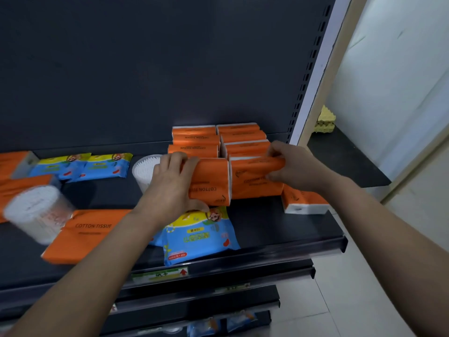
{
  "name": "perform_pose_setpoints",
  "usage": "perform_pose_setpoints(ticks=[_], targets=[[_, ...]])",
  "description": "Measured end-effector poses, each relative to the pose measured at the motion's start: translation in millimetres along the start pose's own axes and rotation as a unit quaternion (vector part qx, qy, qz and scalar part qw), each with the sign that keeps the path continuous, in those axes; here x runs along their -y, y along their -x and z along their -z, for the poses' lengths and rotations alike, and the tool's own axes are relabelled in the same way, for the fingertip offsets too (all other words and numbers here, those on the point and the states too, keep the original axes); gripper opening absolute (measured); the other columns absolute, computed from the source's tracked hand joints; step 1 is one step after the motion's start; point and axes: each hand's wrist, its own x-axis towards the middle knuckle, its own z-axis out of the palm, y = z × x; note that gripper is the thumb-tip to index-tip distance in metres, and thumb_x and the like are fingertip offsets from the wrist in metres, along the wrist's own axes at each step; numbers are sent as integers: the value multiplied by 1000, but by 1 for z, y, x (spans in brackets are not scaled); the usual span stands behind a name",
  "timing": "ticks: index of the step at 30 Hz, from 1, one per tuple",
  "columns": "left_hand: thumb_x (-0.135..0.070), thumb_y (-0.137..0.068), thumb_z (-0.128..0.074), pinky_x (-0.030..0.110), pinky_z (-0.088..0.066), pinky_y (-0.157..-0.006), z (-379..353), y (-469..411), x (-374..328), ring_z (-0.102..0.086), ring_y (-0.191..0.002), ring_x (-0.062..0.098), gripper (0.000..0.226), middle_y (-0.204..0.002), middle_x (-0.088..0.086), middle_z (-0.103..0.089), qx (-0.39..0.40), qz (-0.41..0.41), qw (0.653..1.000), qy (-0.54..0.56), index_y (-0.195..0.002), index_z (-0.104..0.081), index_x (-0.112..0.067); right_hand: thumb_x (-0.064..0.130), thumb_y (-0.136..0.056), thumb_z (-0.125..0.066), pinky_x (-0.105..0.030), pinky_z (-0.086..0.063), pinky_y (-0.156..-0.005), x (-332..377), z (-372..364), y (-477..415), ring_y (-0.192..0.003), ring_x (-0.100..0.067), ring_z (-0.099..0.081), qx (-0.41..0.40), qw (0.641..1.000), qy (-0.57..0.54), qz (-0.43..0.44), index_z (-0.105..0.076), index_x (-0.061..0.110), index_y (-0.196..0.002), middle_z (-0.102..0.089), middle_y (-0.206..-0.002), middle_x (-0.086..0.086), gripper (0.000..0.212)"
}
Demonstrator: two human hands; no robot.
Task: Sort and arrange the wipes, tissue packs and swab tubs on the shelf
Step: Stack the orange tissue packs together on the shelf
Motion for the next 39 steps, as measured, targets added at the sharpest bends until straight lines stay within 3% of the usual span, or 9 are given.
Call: perform_pose_setpoints(ticks=[5,13,17,24,29,34,39], targets=[[-29,-71,-78,41,-33,-98,-1,1,6,-32,-110,22,70,-119,9,-41,-1,-2,999,37,-131,-47,-14,19,-76,-73,-28,-43,-78,-8,-8,-3,-95,-17,-50,24,998,59,2,-54,18,-98,-50,-105,2,30],[-15,-65,-80,47,-45,-80,-5,-8,-4,-46,-95,35,56,-105,17,-52,-38,3,999,-28,-115,-57,-5,24,-77,-73,-28,-41,-83,-10,-5,-4,-99,-16,-50,20,994,109,18,-58,21,-105,-52,-106,3,32],[-13,-62,-82,46,-46,-76,-6,-8,-3,-47,-93,34,51,-100,15,-53,-21,-13,999,-28,-107,-59,-6,29,-78,-72,-30,-40,-91,-11,-10,-5,-107,-16,-43,21,991,133,13,-54,22,-107,-45,-112,2,36],[-16,-70,-78,44,-45,-83,-1,-8,0,-45,-98,31,46,-102,11,-51,-11,-2,1000,3,-111,-59,-8,48,-75,-69,-28,-33,-89,-2,-11,-4,-111,-17,-39,-1,977,211,30,-50,22,-115,-47,-118,1,51],[-16,-76,-73,40,-39,-94,13,1,3,-46,-110,26,52,-117,7,-53,12,10,998,62,-125,-53,-12,34,-86,-61,-31,-28,-100,17,-10,3,-118,-17,-38,-43,968,225,107,-51,20,-123,-49,-127,1,41],[-8,-79,-69,30,-40,-75,32,26,3,-48,-89,16,21,-93,-2,-51,-54,50,993,88,-96,-57,-9,25,-90,-58,-23,-34,-86,46,-26,10,-109,-14,-47,-31,969,163,182,-60,18,-111,-57,-113,2,22],[-6,-80,-67,29,-41,-74,32,57,5,-54,-85,18,14,-88,-6,-54,15,79,992,93,-88,-59,-14,29,-91,-57,-26,-40,-94,61,-44,16,-108,-12,-50,44,960,151,232,-61,19,-115,-59,-116,3,26]])
